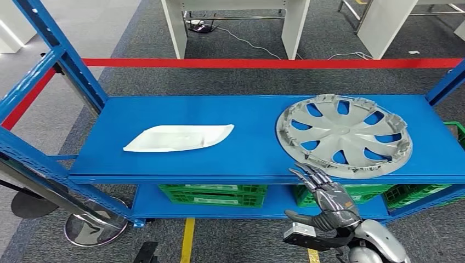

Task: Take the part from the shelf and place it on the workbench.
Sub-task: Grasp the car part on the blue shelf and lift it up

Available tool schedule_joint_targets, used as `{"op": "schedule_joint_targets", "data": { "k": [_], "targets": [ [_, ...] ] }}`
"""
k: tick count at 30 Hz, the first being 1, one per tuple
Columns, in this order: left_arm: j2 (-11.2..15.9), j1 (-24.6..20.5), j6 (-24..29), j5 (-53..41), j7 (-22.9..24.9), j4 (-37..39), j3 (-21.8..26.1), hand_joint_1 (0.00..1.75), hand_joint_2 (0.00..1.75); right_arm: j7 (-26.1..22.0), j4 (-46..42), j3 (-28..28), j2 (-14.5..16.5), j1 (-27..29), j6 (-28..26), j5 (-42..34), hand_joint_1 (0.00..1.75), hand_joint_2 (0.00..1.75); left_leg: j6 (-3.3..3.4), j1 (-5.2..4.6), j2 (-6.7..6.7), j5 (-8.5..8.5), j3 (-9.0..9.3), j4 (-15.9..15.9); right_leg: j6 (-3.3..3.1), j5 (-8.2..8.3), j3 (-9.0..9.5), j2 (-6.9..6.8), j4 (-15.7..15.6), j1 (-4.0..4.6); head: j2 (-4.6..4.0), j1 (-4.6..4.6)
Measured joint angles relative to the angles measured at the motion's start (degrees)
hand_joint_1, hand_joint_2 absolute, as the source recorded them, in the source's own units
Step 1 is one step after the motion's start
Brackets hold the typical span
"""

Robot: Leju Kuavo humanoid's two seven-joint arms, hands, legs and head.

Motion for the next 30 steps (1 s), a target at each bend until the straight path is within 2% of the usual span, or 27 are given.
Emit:
{"op": "schedule_joint_targets", "data": {
  "k": [2,3,4,6,7,8,9,11,12,13,14,16,18,19,22,23,24,25,26,27,28,29,30],
  "targets": [
    [0.0,0.0,-0.1,-0.1,0.1,0.0,0.0,0.0,0.0,0.1,1.2,0.2,0.0,-0.7,-0.1,0.1,0.0,1.75,-0.6,0.11,0.01,-0.32,-0.16,0.3,-0.69,0.3,-0.06,-0.05,-0.1,-0.1,0.0,-0.05],
    [-0.1,0.0,-0.1,-0.2,0.2,0.0,0.0,0.0,0.0,0.3,1.7,0.3,0.0,-1.1,-0.1,0.2,0.0,1.75,-0.89,0.16,0.02,-1.25,-0.67,1.5,-1.05,0.43,-0.05,-0.07,-0.2,-0.19,0.0,-0.19],
    [-0.1,0.0,-0.3,-0.4,0.3,0.1,0.0,0.0,0.0,0.7,2.3,0.4,0.0,-1.6,-0.2,0.3,0.0,1.75,-1.16,0.19,0.03,-2.8,-1.72,4.0,-1.33,0.53,-0.04,-0.1,-0.3,-0.29,0.0,-0.32],
    [-0.1,0.0,-0.8,-0.6,0.7,0.2,0.0,0.0,0.0,2.0,3.9,0.5,-0.1,-2.6,-0.7,0.7,0.0,1.75,-1.49,0.25,0.03,-6.5,-5.01,11.6,-1.59,0.51,-0.08,-0.11,-0.3,-0.21,0.0,-0.52],
    [-0.2,0.0,-1.3,-0.8,0.9,0.3,0.0,0.0,0.0,2.7,4.8,0.5,-0.1,-3.1,-0.9,0.9,0.0,1.75,-1.52,0.25,0.03,-7.59,-6.45,14.8,-1.62,0.48,-0.08,-0.11,-0.3,-0.14,0.0,-0.52],
    [-0.4,0.1,-1.7,-1.0,1.2,0.4,0.0,0.0,0.0,3.4,5.8,0.4,-0.3,-3.4,-1.2,1.0,0.0,1.75,-1.43,0.24,0.03,-7.59,-7.1,16.2,-1.65,0.46,-0.05,-0.11,-0.3,-0.07,0.0,-0.53],
    [-0.6,0.1,-2.0,-1.3,1.6,0.4,0.0,0.0,0.0,4.1,6.7,0.2,-0.4,-3.6,-1.4,1.2,0.0,1.75,-1.23,0.22,0.03,-6.46,-6.73,15.4,-1.67,0.43,0.02,-0.1,-0.3,0.01,0.0,-0.52],
    [-1.1,0.1,-2.4,-2.5,3.2,0.6,-0.3,0.0,0.0,5.1,7.8,-0.5,-1.0,-3.6,-1.6,1.5,0.0,1.75,-0.41,0.04,0.01,-2.34,-3.5,8.2,-1.64,0.32,0.25,-0.07,-0.3,0.15,0.0,-0.53],
    [-1.3,0.1,-2.5,-3.4,4.2,0.6,-0.5,0.0,0.0,5.6,8.1,-1.0,-1.3,-3.3,-1.8,1.7,0.0,1.75,0.09,-0.1,0.0,-0.9,-1.77,4.5,-1.54,0.23,0.29,-0.09,-0.3,0.29,0.0,-0.48],
    [-1.5,0.1,-2.4,-4.4,5.4,0.7,-0.9,0.0,0.0,6.0,8.3,-1.6,-1.6,-2.7,-2.0,2.0,0.0,1.75,0.48,-0.25,0.0,-0.14,-0.56,1.8,-1.37,0.17,0.24,-0.14,-0.3,0.36,0.0,-0.49],
    [-1.6,0.2,-2.4,-5.2,6.4,0.7,-1.3,0.0,0.0,6.3,8.4,-2.3,-2.0,-2.1,-2.2,2.3,0.0,1.75,0.75,-0.4,0.0,-0.06,-0.03,0.5,-1.14,0.12,0.14,-0.22,-0.3,0.36,0.0,-0.44],
    [-1.8,0.2,-2.2,-6.3,7.8,0.7,-2.0,0.0,0.0,6.4,8.4,-3.8,-2.8,-0.8,-2.1,2.8,0.0,1.75,1.01,-0.52,-0.01,-0.16,0.1,-0.2,-0.5,0.13,0.03,-0.35,-0.4,0.3,0.0,-0.46],
    [-2.1,0.3,-2.2,-6.8,8.4,0.7,-2.5,0.0,0.0,6.3,8.5,-5.1,-3.5,-0.3,-1.7,3.3,0.0,1.75,1.4,-0.33,0.05,0.13,0.37,-0.9,0.16,-0.71,-0.6,-0.33,0.6,0.16,0.0,-0.37],
    [-2.2,0.2,-2.1,-7.0,8.7,0.7,-2.6,0.0,0.0,6.3,8.5,-5.6,-3.7,-0.2,-1.4,3.6,0.0,1.75,1.6,-0.18,0.11,0.27,0.52,-1.2,0.48,-1.92,-1.66,-0.29,2.6,0.09,0.0,-0.3],
    [-2.3,0.3,-2.1,-7.5,9.2,0.7,-2.9,0.0,0.0,6.3,9.1,-6.8,-4.0,-0.3,-0.7,5.1,0.0,1.75,1.85,-0.11,0.19,0.29,0.52,-1.3,1.31,-6.59,-7.33,-0.25,13.8,-0.21,0.0,-0.2],
    [-2.3,0.3,-2.1,-7.7,9.3,0.7,-3.0,0.0,0.0,6.2,9.5,-7.1,-4.1,-0.5,-0.6,5.6,0.0,1.75,1.85,-0.1,0.18,0.27,0.54,-1.3,1.5,-6.84,-8.56,-0.25,15.9,-0.28,0.0,-0.19],
    [-2.3,0.3,-2.2,-7.9,9.4,0.7,-3.0,0.0,0.0,6.1,9.9,-7.4,-4.1,-0.9,-0.5,5.9,0.0,1.75,1.82,-0.08,0.16,0.23,0.59,-1.3,1.64,-5.9,-8.71,-0.27,15.8,-0.37,0.0,-0.18],
    [-2.4,0.3,-2.2,-8.1,9.5,0.7,-3.1,0.0,0.0,5.9,10.2,-7.6,-4.1,-1.5,-0.5,6.1,0.0,1.75,1.73,-0.04,0.15,0.17,0.68,-1.2,1.74,-3.97,-7.68,-0.29,13.3,-0.51,0.0,-0.19],
    [-2.4,0.3,-2.2,-8.2,9.6,0.7,-3.2,0.0,0.0,5.7,10.5,-7.8,-4.1,-2.3,-0.5,6.0,0.0,1.75,1.54,-0.02,0.15,0.04,0.77,-1.1,1.86,-1.68,-5.8,-0.33,9.2,-0.7,0.0,-0.19],
    [-2.4,0.2,-2.2,-8.2,9.7,0.7,-3.3,0.0,0.0,5.5,10.6,-7.9,-4.1,-3.1,-0.4,5.8,0.0,1.75,1.27,-0.12,0.13,-0.12,0.77,-0.9,1.93,-0.15,-3.85,-0.35,5.1,-0.79,0.0,-0.13],
    [-2.4,0.2,-2.2,-8.3,9.7,0.7,-3.3,0.0,0.0,5.3,10.7,-8.1,-4.1,-3.7,-0.2,5.5,0.0,1.75,0.97,-0.26,0.1,-0.24,0.69,-0.7,1.7,0.75,-2.29,-0.29,2.2,-0.85,0.0,-0.13],
    [-2.4,0.2,-2.3,-8.4,9.7,0.7,-3.4,0.0,0.0,5.0,10.7,-8.3,-4.0,-4.1,-0.2,5.1,0.0,1.31,0.7,-0.4,0.07,-0.31,0.56,-0.4,1.4,0.92,-1.44,-0.25,0.6,-0.85,0.0,-0.16],
    [-2.4,0.2,-2.3,-8.5,9.7,0.7,-3.4,0.0,0.0,4.6,10.5,-8.5,-4.0,-4.3,-0.2,4.6,0.0,0.87,0.48,-0.53,0.03,-0.3,0.43,-0.3,0.98,0.62,-1.23,-0.19,0.4,-0.75,0.0,-0.19]
  ]
}}
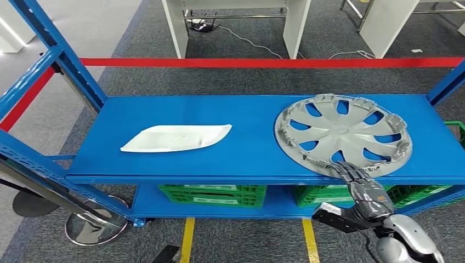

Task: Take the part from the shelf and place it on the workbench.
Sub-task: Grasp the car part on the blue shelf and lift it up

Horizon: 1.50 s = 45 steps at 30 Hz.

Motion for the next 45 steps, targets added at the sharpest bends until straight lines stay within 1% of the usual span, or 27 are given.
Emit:
{"op": "schedule_joint_targets", "data": {
  "k": [2,4,7,8,9,10,12,13,15,18,19,21,23,24,25,27,28,30,32,34,35,38,39,40,41,43,45],
  "targets": [
    [0.0,0.0,-0.1,-0.2,-0.2,0.0,0.0,0.0,0.0,-0.8,-1.3,-0.6,0.0,0.3,-0.5,-1.2,0.0,0.0,-0.32,0.03,-0.03,-0.13,-0.05,0.2,-0.83,0.08,0.01,0.02,0.1,-0.07,0.0,-0.14],
    [-0.1,0.0,-0.1,-0.3,-0.5,0.0,0.0,0.0,0.0,-1.6,-4.0,-1.4,0.0,0.9,-1.1,-2.6,0.0,0.0,-0.8,0.07,-0.04,-1.95,-0.93,2.6,-1.5,0.12,0.12,-0.01,0.0,-0.23,0.0,-0.35],
    [-0.1,0.0,-0.1,-0.2,-0.6,0.0,0.1,0.0,0.0,-1.9,-8.9,-2.8,0.0,2.8,-1.6,-3.7,0.0,0.0,-1.31,0.06,-0.03,-7.27,-5.47,13.3,-2.02,0.01,0.19,-0.12,0.0,-0.06,0.0,-0.65],
    [-0.1,0.0,-0.1,-0.3,-0.6,0.0,0.1,0.0,0.0,-2.0,-10.4,-3.2,0.0,3.6,-1.8,-3.9,0.0,0.0,-1.25,0.03,-0.03,-8.01,-6.61,16.0,-2.09,-0.03,0.23,-0.14,0.0,0.07,0.0,-0.64],
    [-0.1,0.0,-0.1,-0.3,-0.4,0.0,0.1,0.0,0.0,-2.2,-11.8,-3.6,0.0,4.5,-2.0,-4.2,0.0,0.0,-1.08,-0.02,-0.03,-7.68,-6.9,16.7,-2.16,-0.08,0.29,-0.12,0.0,0.21,0.0,-0.64],
    [-0.2,0.0,-0.1,-0.3,-0.3,0.0,0.1,0.0,0.0,-2.4,-13.5,-3.9,0.0,5.4,-2.4,-4.6,0.0,0.0,-0.79,-0.08,-0.03,-6.26,-6.13,15.2,-2.2,-0.13,0.41,-0.07,0.0,0.35,0.0,-0.64],
    [-0.3,0.2,-0.1,-0.3,0.1,0.0,0.2,0.0,0.0,-2.9,-17.3,-4.6,0.0,7.4,-3.0,-5.4,0.0,0.0,0.14,-0.33,-0.07,-2.25,-2.68,7.8,-2.24,-0.28,0.73,0.03,0.0,0.58,0.0,-0.61],
    [-0.3,0.2,0.0,-0.3,0.3,0.0,0.2,0.0,0.0,-3.0,-19.2,-4.9,0.1,8.2,-3.3,-5.8,0.0,0.0,0.56,-0.46,-0.09,-0.97,-1.13,4.3,-2.17,-0.35,0.76,0.09,0.1,0.73,0.0,-0.6],
    [-0.4,0.3,0.0,-0.4,0.5,0.0,0.3,0.0,0.0,-3.0,-22.1,-5.5,0.1,9.5,-3.5,-6.5,0.0,0.0,0.97,-0.63,-0.14,-0.71,0.12,1.1,-1.85,-0.35,0.49,0.07,0.1,0.89,0.0,-0.59],
    [-0.5,0.3,0.0,-0.8,0.4,0.0,0.3,0.0,0.0,-2.9,-24.4,-6.4,0.1,10.1,-2.9,-8.1,0.0,0.0,1.29,-0.43,-0.14,-0.58,0.21,0.2,-0.97,-0.71,-0.12,-0.05,0.5,0.77,0.0,-0.58],
    [-0.5,0.3,0.0,-1.0,0.4,0.0,0.3,0.0,0.0,-2.8,-24.7,-6.9,0.1,9.9,-2.6,-8.7,0.0,0.0,1.51,-0.31,-0.11,-0.43,0.29,-0.1,-0.65,-1.63,-0.79,-0.05,1.8,0.73,0.0,-0.51],
    [-0.5,0.3,0.0,-1.1,0.3,0.0,0.4,0.0,0.0,-2.7,-24.9,-8.0,0.1,9.4,-1.9,-9.6,0.0,0.0,1.8,-0.2,-0.02,-0.29,0.34,-0.2,-0.1,-4.92,-3.65,-0.04,8.0,0.61,0.0,-0.34],
    [-0.5,0.3,-0.1,-1.2,0.3,0.0,0.4,0.0,0.0,-2.7,-24.9,-8.6,0.1,9.2,-1.6,-10.0,0.0,0.87,1.89,-0.24,0.01,-0.27,0.27,-0.2,0.27,-7.54,-7.03,-0.04,15.0,0.53,0.0,-0.31],
    [-0.5,0.3,-0.1,-1.3,0.3,0.0,0.4,0.0,0.0,-2.8,-24.9,-8.8,0.1,9.1,-1.4,-10.1,0.0,1.31,1.9,-0.24,0.0,-0.26,0.28,-0.2,0.39,-7.41,-7.71,-0.04,16.3,0.52,0.0,-0.29],
    [-0.5,0.3,-0.1,-1.4,0.2,0.0,0.5,0.0,0.0,-2.8,-24.9,-8.9,0.1,9.0,-1.1,-10.1,0.0,1.75,1.89,-0.24,-0.02,-0.28,0.34,-0.2,0.44,-6.13,-7.23,-0.06,15.2,0.5,0.0,-0.28],
    [-0.5,0.3,-0.2,-1.7,0.0,0.0,0.5,0.0,0.0,-2.6,-24.8,-9.1,0.1,8.3,0.0,-10.2,0.0,1.75,1.7,-0.24,-0.04,-0.39,0.48,-0.1,0.41,-2.11,-3.83,-0.1,7.9,0.42,0.0,-0.27],
    [-0.5,0.3,-0.3,-2.0,-0.1,0.0,0.4,0.0,0.0,-2.5,-24.4,-9.1,0.0,7.5,1.0,-10.1,0.0,1.75,1.51,-0.38,-0.03,-0.5,0.4,0.1,0.28,-0.8,-1.94,-0.09,4.1,0.43,0.0,-0.26],
    [-0.4,0.2,-0.5,-2.8,-0.3,0.0,0.4,0.0,0.0,-2.0,-23.1,-9.0,-0.1,5.7,3.0,-10.0,0.0,1.75,0.99,-0.67,0.0,-0.51,0.02,0.3,-0.28,-0.12,-0.18,-0.01,0.4,0.49,0.0,-0.35],
    [-0.3,0.2,-0.7,-3.4,-0.4,0.0,0.2,0.0,0.0,-1.5,-21.0,-8.9,-0.3,4.1,4.6,-9.8,0.0,1.75,0.53,-0.76,0.01,-0.37,-0.26,0.4,-0.99,-0.05,-0.17,0.04,0.2,0.51,0.0,-0.44],
    [-0.2,0.2,-0.9,-4.1,-0.3,0.0,-0.1,0.0,0.0,-1.2,-17.5,-8.7,-0.6,1.5,5.9,-9.6,0.0,1.75,-0.03,-0.73,-0.07,-1.27,-0.73,1.6,-1.57,0.19,-0.16,0.03,0.1,0.29,0.0,-0.6],
    [-0.2,0.1,-1.0,-4.5,-0.2,0.0,-0.3,0.0,0.0,-1.0,-15.2,-8.6,-0.7,-0.2,6.4,-9.5,0.0,1.75,-0.36,-0.71,-0.11,-2.53,-1.61,3.7,-1.87,0.29,-0.13,0.04,0.0,0.15,0.0,-0.76],
    [-0.1,-0.2,-1.2,-5.5,0.4,0.0,-0.6,0.0,0.0,-0.6,-8.5,-8.5,-1.1,-3.9,7.2,-9.2,0.0,1.75,-1.06,-0.58,-0.14,-7.27,-6.51,14.3,-2.24,0.32,-0.12,-0.14,0.0,0.14,0.0,-1.05],
    [-0.1,-0.2,-1.3,-5.7,0.6,0.0,-0.7,0.0,0.0,-0.5,-6.5,-8.5,-1.2,-4.6,7.3,-9.0,0.0,1.75,-1.1,-0.58,-0.14,-7.63,-7.51,16.5,-2.25,0.31,-0.12,-0.22,0.0,0.17,0.0,-1.05],
    [0.0,-0.3,-1.3,-5.8,0.8,0.0,-0.7,0.0,0.0,-0.4,-4.7,-8.4,-1.3,-5.4,7.4,-8.7,0.0,1.75,-1.04,-0.58,-0.14,-6.85,-7.55,16.5,-2.25,0.3,-0.1,-0.24,0.0,0.19,0.0,-1.05],
    [0.0,-0.3,-1.4,-5.9,0.9,0.0,-0.8,0.0,0.0,-0.3,-2.7,-8.4,-1.4,-6.2,7.5,-8.3,0.0,1.75,-0.89,-0.58,-0.14,-5.08,-6.58,14.3,-2.24,0.3,-0.06,-0.19,0.0,0.19,0.0,-1.07],
    [0.0,-0.2,-1.4,-6.1,1.0,0.0,-0.9,0.0,0.0,0.0,0.9,-8.2,-1.4,-8.3,7.7,-7.4,0.0,1.75,-0.35,-0.6,-0.14,-0.89,-3.28,6.8,-2.17,0.27,0.04,-0.04,0.0,0.19,0.0,-1.07],
    [0.0,-0.1,-1.4,-6.3,1.0,0.0,-0.9,0.0,0.0,0.2,2.9,-8.1,-1.4,-9.7,7.8,-6.9,0.0,1.75,0.03,-0.63,-0.15,0.84,-1.4,2.4,-2.08,0.26,0.08,0.04,0.0,0.19,0.0,-1.04]
  ]
}}
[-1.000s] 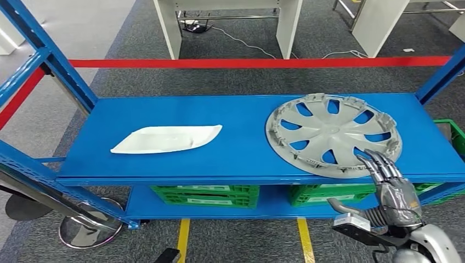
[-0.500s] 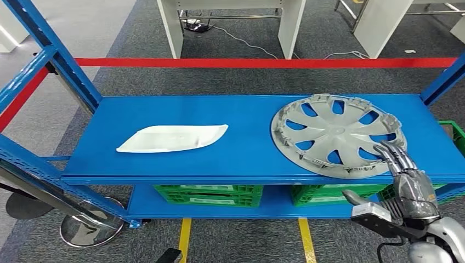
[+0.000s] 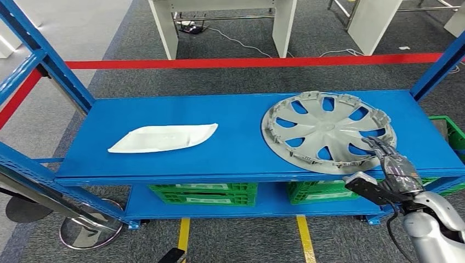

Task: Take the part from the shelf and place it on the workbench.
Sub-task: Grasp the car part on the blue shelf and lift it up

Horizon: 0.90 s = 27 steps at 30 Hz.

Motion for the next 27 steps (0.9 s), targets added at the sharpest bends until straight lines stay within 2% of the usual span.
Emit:
{"op": "schedule_joint_targets", "data": {
  "k": [6,8,10,12,14,16,18,20,22,24,25,26,27],
  "targets": [
    [0.0,0.0,0.0,0.0,0.0,0.0,0.0,0.0,0.0,0.0,0.3,0.0,0.0,-0.3,0.0,0.1,0.0,1.75,0.06,-0.01,0.0,-0.22,0.15,-0.2,0.04,0.01,-0.02,-0.01,0.0,0.0,0.0,0.01],
    [0.0,0.0,0.0,-0.1,-0.2,0.0,0.0,0.0,0.0,0.0,1.8,0.0,-0.1,-1.2,0.2,0.5,0.0,1.75,0.17,-0.04,0.0,-0.5,0.25,-0.6,0.25,0.05,-0.28,0.04,0.1,0.15,0.0,0.02],
    [0.0,0.0,-0.1,-0.2,-0.5,0.0,0.0,0.0,0.0,0.0,5.4,0.3,-0.2,-3.6,0.6,1.4,0.0,1.75,0.47,-0.1,-0.04,-0.64,0.2,-1.3,0.76,0.22,-0.72,0.08,0.2,0.3,0.0,0.04],
    [0.0,0.0,-0.2,-0.5,-1.0,0.0,0.0,0.0,0.0,-0.4,12.9,1.4,-0.2,-8.6,1.1,2.4,0.0,1.75,1.32,0.08,-0.12,-0.32,0.23,-2.0,1.71,-1.43,-3.43,0.03,4.8,0.23,0.0,0.33],
    [-0.1,0.0,-0.2,-1.1,-1.4,0.0,0.0,0.0,0.0,-0.8,20.2,3.0,-0.3,-13.7,1.5,3.2,0.0,1.75,1.78,0.24,-0.16,-0.18,0.45,-2.3,2.25,-1.08,-4.17,-0.06,5.7,0.19,0.0,0.58],
    [-0.1,0.0,-0.2,-1.4,-1.3,0.0,0.0,0.0,0.0,-1.0,22.8,3.8,-0.2,-15.8,1.7,3.4,0.0,1.75,1.38,0.0,-0.18,-0.3,0.27,-2.1,1.89,0.92,-1.84,-0.04,1.0,0.32,0.0,0.51],
    [0.0,-0.1,-0.2,-1.6,-0.9,0.0,0.0,0.0,0.0,-1.1,23.6,4.1,-0.3,-16.7,1.7,3.6,0.0,1.75,0.96,-0.14,-0.2,-0.2,0.02,-2.0,1.36,0.81,-1.32,0.01,0.0,0.41,0.0,0.5],
    [0.0,-0.2,-0.2,-1.8,-0.5,0.0,0.0,0.0,0.0,-1.2,24.2,4.5,-0.3,-17.5,1.8,3.8,0.0,1.75,0.36,-0.15,-0.2,-0.72,-0.17,-1.5,0.78,0.96,-1.25,-0.05,-0.1,0.13,0.0,0.5],
    [0.1,-0.3,-0.2,-1.9,-0.3,0.0,0.0,0.0,0.0,-1.3,24.6,4.9,-0.3,-18.3,1.9,3.9,0.0,1.75,-0.41,-0.08,-0.18,-3.31,-1.91,2.7,0.24,1.05,-1.1,-0.12,-0.4,-0.16,0.0,0.42],
    [0.1,-0.4,-0.2,-2.0,-0.3,0.0,0.0,0.0,0.0,-1.4,25.0,5.2,-0.3,-18.7,2.0,3.9,0.0,1.75,-0.93,0.02,-0.17,-6.91,-5.35,10.4,0.0,0.99,-1.08,-0.21,-0.3,-0.16,0.0,0.4],
    [0.1,-0.4,-0.2,-2.0,-0.3,0.0,0.0,0.0,0.0,-1.5,25.3,5.3,-0.3,-18.8,2.0,3.9,0.0,1.75,-1.05,0.06,-0.17,-7.85,-6.69,13.4,-0.01,0.98,-1.05,-0.25,-0.3,-0.16,0.0,0.42],
    [0.1,-0.5,-0.2,-2.0,-0.3,0.0,0.0,0.0,0.0,-1.5,25.5,5.4,-0.3,-18.9,2.1,3.9,0.0,1.75,-1.11,0.1,-0.17,-7.72,-7.21,14.7,-0.01,0.96,-1.01,-0.25,-0.3,-0.16,0.0,0.4],
    [0.1,-0.5,-0.2,-2.1,-0.3,0.0,0.0,0.0,0.0,-1.5,25.7,5.5,-0.3,-18.9,2.1,3.9,0.0,1.75,-1.09,0.16,-0.17,-6.44,-6.69,13.6,0.02,0.94,-0.94,-0.21,-0.3,-0.16,0.0,0.4]
  ]
}}
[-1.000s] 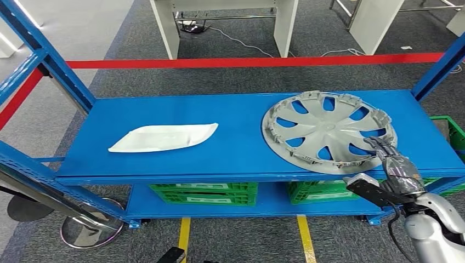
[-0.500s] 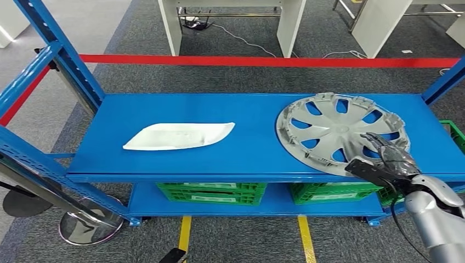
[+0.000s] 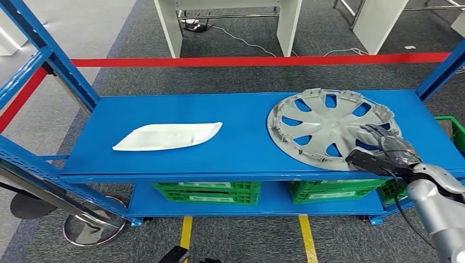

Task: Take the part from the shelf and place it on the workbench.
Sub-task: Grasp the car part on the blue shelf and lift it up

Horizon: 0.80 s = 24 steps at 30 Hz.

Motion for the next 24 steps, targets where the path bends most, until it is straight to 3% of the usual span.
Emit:
{"op": "schedule_joint_targets", "data": {
  "k": [2,4,7,9,10,12,13,14,15,16,17,19,20,24],
  "targets": [
    [0.0,0.1,0.0,-0.2,0.3,0.0,0.0,0.0,0.0,0.3,0.4,0.2,0.0,-0.4,0.2,0.1,0.0,1.75,0.2,0.16,0.0,4.23,3.18,-7.2,0.17,-0.11,0.2,0.1,0.0,0.01,0.0,-0.01],
    [0.0,0.2,0.0,-0.3,0.7,0.0,0.1,0.0,0.0,0.8,1.0,0.6,0.0,-1.1,0.7,0.3,0.0,1.75,0.58,0.21,-0.02,6.45,5.8,-13.5,0.55,-0.23,0.05,0.21,0.2,0.25,0.0,0.02],
    [0.0,0.2,0.0,-0.4,0.7,0.0,0.2,0.0,0.0,1.2,2.4,1.0,-0.2,-1.9,1.3,0.6,0.0,1.75,1.52,0.19,-0.07,6.28,6.28,-15.3,1.38,-0.17,-0.3,0.19,0.1,0.41,0.0,0.07],
    [-0.1,0.2,0.0,-0.4,0.5,0.0,0.2,0.0,0.0,1.4,3.5,1.4,-0.2,-2.4,1.6,0.8,0.0,1.75,2.22,0.38,-0.09,6.51,6.5,-15.7,1.9,-1.21,-1.02,0.15,1.3,0.35,0.0,0.22],
    [-0.1,0.2,0.0,-0.4,0.4,0.0,0.2,0.0,0.0,1.5,4.2,1.6,-0.2,-2.8,1.9,1.0,0.0,1.75,2.52,0.49,-0.08,6.62,6.6,-15.9,2.11,-2.51,-2.16,0.15,3.6,0.33,0.0,0.33],
    [-0.1,0.3,0.0,-0.5,0.1,0.0,0.3,0.0,0.0,1.7,5.9,2.1,-0.4,-3.5,2.7,1.3,0.0,1.75,2.84,0.43,-0.07,6.61,6.59,-15.9,2.39,-5.9,-5.86,0.16,11.2,0.3,0.0,0.51],
    [-0.1,0.3,0.0,-0.5,0.0,0.0,0.3,0.0,0.0,1.8,6.7,2.4,-0.5,-3.7,3.1,1.4,0.25,1.75,2.91,0.38,-0.09,6.6,6.59,-15.9,2.47,-6.99,-7.67,0.16,14.7,0.31,0.0,0.51],
    [-0.1,0.3,0.0,-0.5,-0.1,0.0,0.4,0.0,0.0,1.7,7.4,2.7,-0.6,-3.7,3.5,1.5,0.69,1.75,2.95,0.32,-0.1,6.58,6.62,-15.9,2.48,-7.1,-8.74,0.16,16.5,0.31,0.0,0.51],
    [-0.1,0.4,0.0,-0.5,-0.1,0.0,0.4,0.0,0.0,1.7,8.0,3.0,-0.7,-3.9,3.9,1.6,1.13,1.75,2.96,0.27,-0.11,6.54,6.69,-15.9,2.41,-6.11,-8.75,0.16,16.2,0.33,0.0,0.51],
    [-0.1,0.4,0.0,-0.5,-0.2,0.0,0.5,0.0,0.0,1.7,8.5,3.3,-0.8,-4.1,4.5,1.7,1.56,1.75,2.94,0.23,-0.12,6.48,6.82,-15.9,2.27,-4.15,-7.51,0.15,13.4,0.33,0.0,0.5],
    [-0.1,0.4,0.0,-0.5,-0.2,0.0,0.5,0.0,0.0,1.6,9.0,3.6,-0.9,-4.5,5.2,1.8,1.75,1.75,2.87,0.21,-0.12,6.38,6.97,-15.9,2.07,-1.94,-5.55,0.13,9.2,0.35,0.0,0.51],
    [-0.2,0.3,0.0,-0.5,-0.3,0.0,0.6,0.0,0.0,1.6,10.2,4.6,-1.5,-5.8,7.0,2.2,1.75,1.75,2.56,-0.04,-0.13,6.19,7.01,-15.7,1.71,0.4,-1.8,0.1,2.2,0.52,0.0,0.49],
    [-0.2,0.3,0.0,-0.5,-0.3,0.0,0.6,0.0,0.0,1.6,11.0,5.2,-1.8,-6.4,7.9,2.4,1.75,1.75,2.34,-0.13,-0.13,6.18,6.94,-15.6,1.52,0.56,-0.9,0.1,0.6,0.62,0.0,0.46],
    [-0.2,0.3,0.0,-0.5,-0.5,0.0,0.9,0.0,0.0,1.3,13.8,7.8,-3.0,-8.5,10.8,2.5,1.75,1.75,1.34,-0.3,-0.13,5.39,6.65,-14.8,0.62,0.46,-0.3,0.07,-0.2,0.25,0.0,0.32]
  ]
}}
